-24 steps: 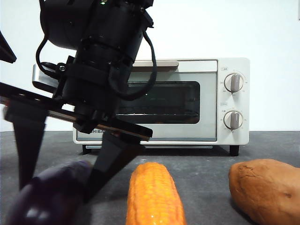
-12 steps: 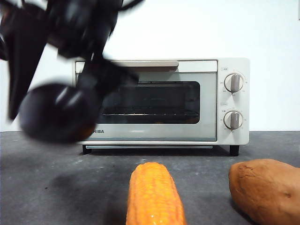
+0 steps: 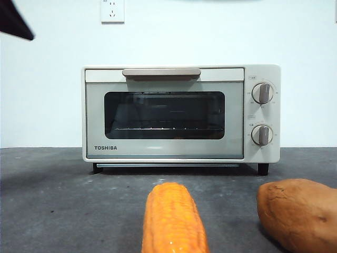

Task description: Take the eggplant from the table,put the eggplant in the oven

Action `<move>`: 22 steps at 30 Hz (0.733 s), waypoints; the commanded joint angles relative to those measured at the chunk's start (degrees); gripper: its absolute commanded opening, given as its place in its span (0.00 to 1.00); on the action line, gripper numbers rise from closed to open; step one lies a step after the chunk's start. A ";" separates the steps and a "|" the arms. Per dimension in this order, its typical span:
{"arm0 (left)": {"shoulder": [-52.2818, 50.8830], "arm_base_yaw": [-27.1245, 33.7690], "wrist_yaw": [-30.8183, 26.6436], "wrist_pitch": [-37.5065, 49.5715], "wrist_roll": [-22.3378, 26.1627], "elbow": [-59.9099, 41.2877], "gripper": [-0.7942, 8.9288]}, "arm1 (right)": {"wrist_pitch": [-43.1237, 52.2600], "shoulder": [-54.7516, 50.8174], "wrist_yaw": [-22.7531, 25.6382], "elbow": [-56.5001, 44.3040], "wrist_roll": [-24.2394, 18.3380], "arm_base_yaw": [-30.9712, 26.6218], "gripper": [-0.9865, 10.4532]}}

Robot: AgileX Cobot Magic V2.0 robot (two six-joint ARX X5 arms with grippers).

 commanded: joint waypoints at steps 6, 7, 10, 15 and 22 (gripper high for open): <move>9.62 -8.33 -4.09 0.15 1.81 10.08 0.09 | -4.33 -12.79 2.49 1.09 1.16 2.93 0.18; 11.43 -9.35 -4.09 -0.66 2.40 11.80 0.09 | -4.33 -14.27 2.58 1.07 1.57 3.26 0.18; 16.85 -12.13 -4.09 -3.39 4.96 16.76 0.09 | -4.33 -17.88 2.67 1.07 3.04 3.56 0.18; 26.91 -16.11 -4.11 -9.05 9.11 26.95 0.09 | -4.33 -24.46 2.67 0.96 5.55 3.56 0.18; 38.47 -19.50 -4.42 -12.33 10.82 38.42 0.09 | -4.33 -31.54 2.84 0.44 7.08 3.54 0.18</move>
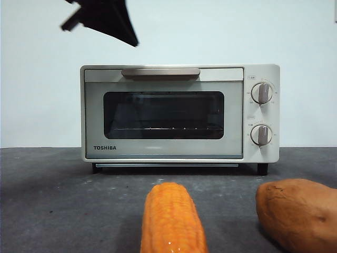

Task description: Take the eggplant from the table,put the eggplant in the oven

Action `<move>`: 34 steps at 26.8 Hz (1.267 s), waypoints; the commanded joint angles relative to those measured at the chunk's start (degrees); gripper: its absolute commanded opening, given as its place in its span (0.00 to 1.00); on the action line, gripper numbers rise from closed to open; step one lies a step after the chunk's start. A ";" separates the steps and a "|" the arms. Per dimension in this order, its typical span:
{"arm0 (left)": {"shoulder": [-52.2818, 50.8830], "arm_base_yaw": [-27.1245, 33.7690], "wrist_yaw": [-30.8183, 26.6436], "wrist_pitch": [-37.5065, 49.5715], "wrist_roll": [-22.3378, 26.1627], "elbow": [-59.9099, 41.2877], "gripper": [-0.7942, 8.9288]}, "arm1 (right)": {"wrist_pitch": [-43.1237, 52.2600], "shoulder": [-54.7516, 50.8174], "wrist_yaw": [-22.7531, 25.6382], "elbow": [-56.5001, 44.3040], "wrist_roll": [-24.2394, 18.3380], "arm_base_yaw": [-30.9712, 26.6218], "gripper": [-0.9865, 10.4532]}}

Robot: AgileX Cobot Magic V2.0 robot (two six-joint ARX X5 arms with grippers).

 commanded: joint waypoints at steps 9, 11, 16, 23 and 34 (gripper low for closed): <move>10.12 -4.09 -3.80 -3.45 3.45 5.51 0.09 | -4.33 -6.84 0.68 -4.63 3.37 0.72 0.18; 10.73 -4.72 -3.80 -6.36 4.55 5.51 0.09 | -4.33 -7.43 0.98 -6.47 3.63 0.72 0.18; 10.99 -7.76 -3.78 -17.35 7.91 5.55 0.09 | -4.33 -7.48 4.20 -10.64 3.74 0.72 0.18; 10.56 -13.35 -3.78 -33.40 11.82 7.10 0.09 | -4.33 -7.30 10.49 -16.06 3.72 0.72 0.18; 2.40 -12.24 -10.12 -25.14 9.11 5.64 0.09 | -4.31 -1.81 12.22 -19.37 3.56 0.72 0.18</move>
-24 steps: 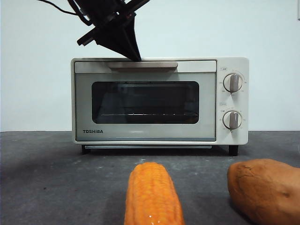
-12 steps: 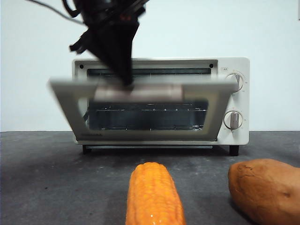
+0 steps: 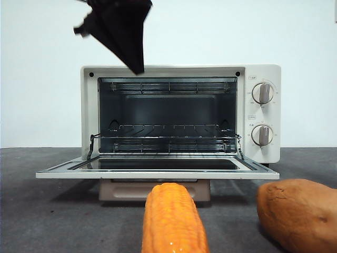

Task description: Take the eggplant from the table,put the eggplant in the oven

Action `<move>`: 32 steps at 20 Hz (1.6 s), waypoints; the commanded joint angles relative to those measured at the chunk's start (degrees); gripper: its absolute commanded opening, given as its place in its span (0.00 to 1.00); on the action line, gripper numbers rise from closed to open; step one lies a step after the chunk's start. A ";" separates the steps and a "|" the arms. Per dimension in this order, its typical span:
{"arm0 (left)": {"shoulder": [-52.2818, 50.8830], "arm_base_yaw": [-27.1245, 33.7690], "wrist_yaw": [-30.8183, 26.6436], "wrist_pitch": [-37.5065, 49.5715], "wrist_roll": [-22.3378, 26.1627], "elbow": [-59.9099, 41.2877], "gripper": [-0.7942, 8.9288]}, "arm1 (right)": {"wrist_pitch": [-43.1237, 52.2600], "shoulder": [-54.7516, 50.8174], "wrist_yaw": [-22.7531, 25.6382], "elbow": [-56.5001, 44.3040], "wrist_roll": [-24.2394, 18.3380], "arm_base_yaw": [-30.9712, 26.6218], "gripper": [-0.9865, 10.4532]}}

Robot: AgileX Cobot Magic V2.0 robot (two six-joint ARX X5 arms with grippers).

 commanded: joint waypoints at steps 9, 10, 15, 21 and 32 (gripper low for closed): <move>-20.15 11.10 -4.37 21.18 -7.52 -23.32 0.09 | 7.85 17.42 2.99 0.55 -13.20 0.70 0.18; -22.18 13.00 -4.37 23.32 -8.15 -26.82 0.09 | 11.45 18.93 2.14 0.55 -17.09 0.70 0.18; -26.69 22.69 -1.53 22.77 -8.37 -34.51 0.09 | 28.24 28.48 -10.01 0.55 -36.02 -3.23 0.18; -27.41 28.46 3.54 23.39 -7.52 -34.51 0.09 | 44.46 43.23 -11.67 0.55 -55.67 -11.98 0.18; -27.41 30.62 7.06 25.03 -7.32 -34.51 0.09 | 62.69 56.81 -9.64 0.55 -65.42 -20.13 0.28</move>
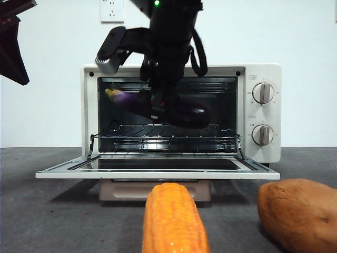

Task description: Take the eggplant from the table,put the eggplant in the oven

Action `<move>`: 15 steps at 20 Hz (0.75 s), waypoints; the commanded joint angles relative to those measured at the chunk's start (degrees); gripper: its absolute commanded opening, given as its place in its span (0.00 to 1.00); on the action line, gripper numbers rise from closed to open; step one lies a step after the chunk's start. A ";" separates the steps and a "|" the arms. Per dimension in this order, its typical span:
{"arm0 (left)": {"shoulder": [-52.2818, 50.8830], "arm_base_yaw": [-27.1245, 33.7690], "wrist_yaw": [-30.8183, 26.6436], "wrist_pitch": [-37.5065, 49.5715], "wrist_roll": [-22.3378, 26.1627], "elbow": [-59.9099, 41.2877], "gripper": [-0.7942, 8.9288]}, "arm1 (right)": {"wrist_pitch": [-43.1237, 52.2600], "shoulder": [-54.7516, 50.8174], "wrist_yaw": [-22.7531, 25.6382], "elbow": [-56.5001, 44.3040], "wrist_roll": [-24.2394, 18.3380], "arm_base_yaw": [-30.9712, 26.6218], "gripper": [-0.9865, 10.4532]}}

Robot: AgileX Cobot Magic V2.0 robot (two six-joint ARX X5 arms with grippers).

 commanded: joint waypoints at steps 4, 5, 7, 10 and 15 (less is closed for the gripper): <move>0.35 0.02 0.33 0.37 0.33 0.57 0.09 | 3.72 2.40 2.62 0.85 -0.50 0.48 0.36; 0.35 0.02 0.33 0.37 0.35 0.57 0.09 | 3.67 2.40 3.10 0.85 -0.37 0.37 0.36; 0.35 0.02 0.33 0.35 0.35 0.57 0.09 | 3.67 2.40 3.50 0.85 -0.15 0.31 0.36; 0.35 0.00 0.33 0.17 0.35 0.57 0.09 | 3.67 2.40 3.56 0.85 1.60 0.20 0.36; 0.35 0.00 0.33 -0.04 0.33 0.57 0.09 | 3.63 2.40 3.69 0.85 2.82 0.22 0.36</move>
